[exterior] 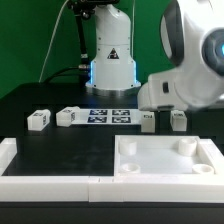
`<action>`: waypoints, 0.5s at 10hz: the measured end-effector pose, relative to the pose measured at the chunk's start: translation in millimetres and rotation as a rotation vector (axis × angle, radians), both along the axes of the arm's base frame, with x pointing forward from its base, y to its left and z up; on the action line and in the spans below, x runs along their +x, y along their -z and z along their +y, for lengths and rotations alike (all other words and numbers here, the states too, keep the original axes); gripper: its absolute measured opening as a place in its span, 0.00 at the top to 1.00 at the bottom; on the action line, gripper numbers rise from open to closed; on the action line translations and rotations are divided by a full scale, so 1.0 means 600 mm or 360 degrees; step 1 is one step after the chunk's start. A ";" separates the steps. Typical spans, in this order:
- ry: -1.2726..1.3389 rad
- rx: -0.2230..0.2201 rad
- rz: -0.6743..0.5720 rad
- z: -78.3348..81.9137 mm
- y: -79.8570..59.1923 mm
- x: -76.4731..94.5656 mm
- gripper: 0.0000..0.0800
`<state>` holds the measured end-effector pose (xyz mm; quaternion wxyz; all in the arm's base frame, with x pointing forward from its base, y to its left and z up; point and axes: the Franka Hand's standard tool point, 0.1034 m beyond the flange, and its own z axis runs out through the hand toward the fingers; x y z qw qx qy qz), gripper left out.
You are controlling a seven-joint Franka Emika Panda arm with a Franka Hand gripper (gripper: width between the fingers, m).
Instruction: Assemble one leg
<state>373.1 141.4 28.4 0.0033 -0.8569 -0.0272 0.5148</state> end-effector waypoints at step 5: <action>-0.0005 -0.0058 0.0048 0.012 0.032 -0.021 0.19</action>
Offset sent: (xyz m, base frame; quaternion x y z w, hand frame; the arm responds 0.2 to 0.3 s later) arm -0.0113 -0.0026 -0.0187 -0.0242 0.0091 0.0406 0.9988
